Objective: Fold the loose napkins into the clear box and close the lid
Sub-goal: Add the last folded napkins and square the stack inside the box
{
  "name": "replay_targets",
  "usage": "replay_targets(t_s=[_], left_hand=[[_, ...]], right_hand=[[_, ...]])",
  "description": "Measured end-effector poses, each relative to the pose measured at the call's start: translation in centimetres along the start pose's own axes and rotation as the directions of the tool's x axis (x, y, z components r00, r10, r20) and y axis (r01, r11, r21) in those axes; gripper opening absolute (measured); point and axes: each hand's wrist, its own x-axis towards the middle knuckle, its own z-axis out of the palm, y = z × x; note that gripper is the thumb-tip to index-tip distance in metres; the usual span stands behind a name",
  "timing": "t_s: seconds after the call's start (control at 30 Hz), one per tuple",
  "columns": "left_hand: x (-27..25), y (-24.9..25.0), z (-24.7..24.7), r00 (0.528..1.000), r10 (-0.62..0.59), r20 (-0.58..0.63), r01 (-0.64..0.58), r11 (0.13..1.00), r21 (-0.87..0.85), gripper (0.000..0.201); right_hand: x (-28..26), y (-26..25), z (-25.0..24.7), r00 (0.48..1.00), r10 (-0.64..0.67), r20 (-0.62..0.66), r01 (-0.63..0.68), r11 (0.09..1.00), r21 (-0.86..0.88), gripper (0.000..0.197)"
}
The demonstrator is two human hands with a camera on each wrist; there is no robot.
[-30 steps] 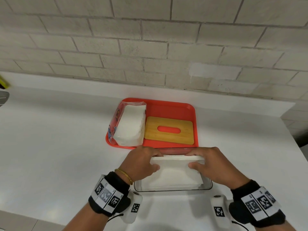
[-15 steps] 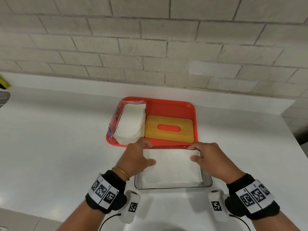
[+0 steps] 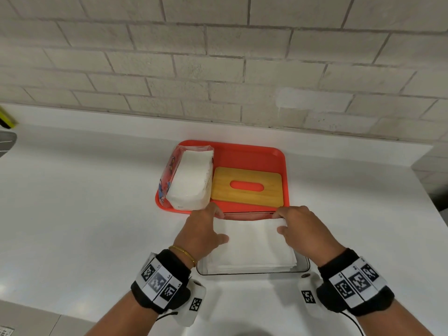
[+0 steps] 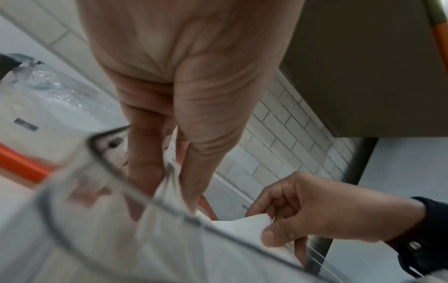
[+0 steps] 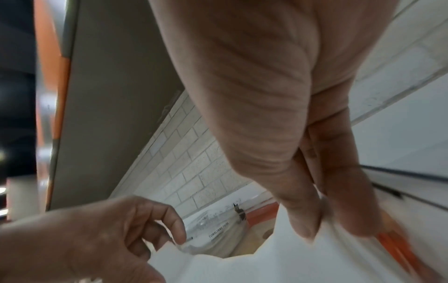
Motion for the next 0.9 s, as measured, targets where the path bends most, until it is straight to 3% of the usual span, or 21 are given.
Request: replay_targets(t_s=[0.17,0.27,0.37,0.5,0.6,0.67,0.73,0.83,0.9], left_hand=[[-1.1,0.6,-0.1,0.994,0.064,-0.094,-0.044,0.977,0.209,0.041],[-1.6,1.0,-0.5,0.982,0.132,-0.133,-0.096,0.964,0.249,0.032],[-1.5,0.9,0.0,0.982,0.189,-0.030,-0.179,0.962,0.208,0.024],[-1.2,0.2,0.9,0.949,0.191,0.249,-0.256,0.931,0.262,0.035],[-0.8,0.1,-0.3,0.918,0.252,0.306,-0.311,0.936,0.163,0.034],[-0.4,0.1,-2.5,0.922,0.311,0.230,-0.319,0.948,0.001,0.024],[0.6,-0.3,-5.0,0.954,0.299,0.017,-0.297,0.952,-0.077,0.010],[3.3,-2.5,-8.0,0.959,0.088,-0.269,-0.123,0.986,-0.114,0.009],[5.4,-4.4,-9.1,0.949,-0.090,-0.302,0.046,0.988,-0.149,0.009]], right_hand=[[-1.0,-0.9,0.1,0.994,-0.067,-0.083,0.058,0.993,-0.105,0.043],[-1.7,-0.9,0.1,0.988,-0.085,-0.128,0.073,0.993,-0.097,0.042],[-1.9,-0.9,0.4,0.983,-0.142,-0.119,0.136,0.989,-0.057,0.036],[-1.8,-0.7,1.5,0.978,-0.193,0.079,0.199,0.977,-0.077,0.041],[-1.9,-0.2,1.8,0.968,-0.196,0.156,0.208,0.976,-0.064,0.046],[-1.9,0.1,1.5,0.972,-0.220,0.078,0.223,0.975,-0.028,0.040],[-1.8,0.5,1.1,0.968,-0.240,-0.071,0.243,0.969,0.041,0.030],[-1.5,1.6,1.2,0.912,-0.243,-0.332,0.279,0.958,0.067,0.030],[-1.4,2.3,1.3,0.878,-0.214,-0.428,0.250,0.968,0.027,0.033]])
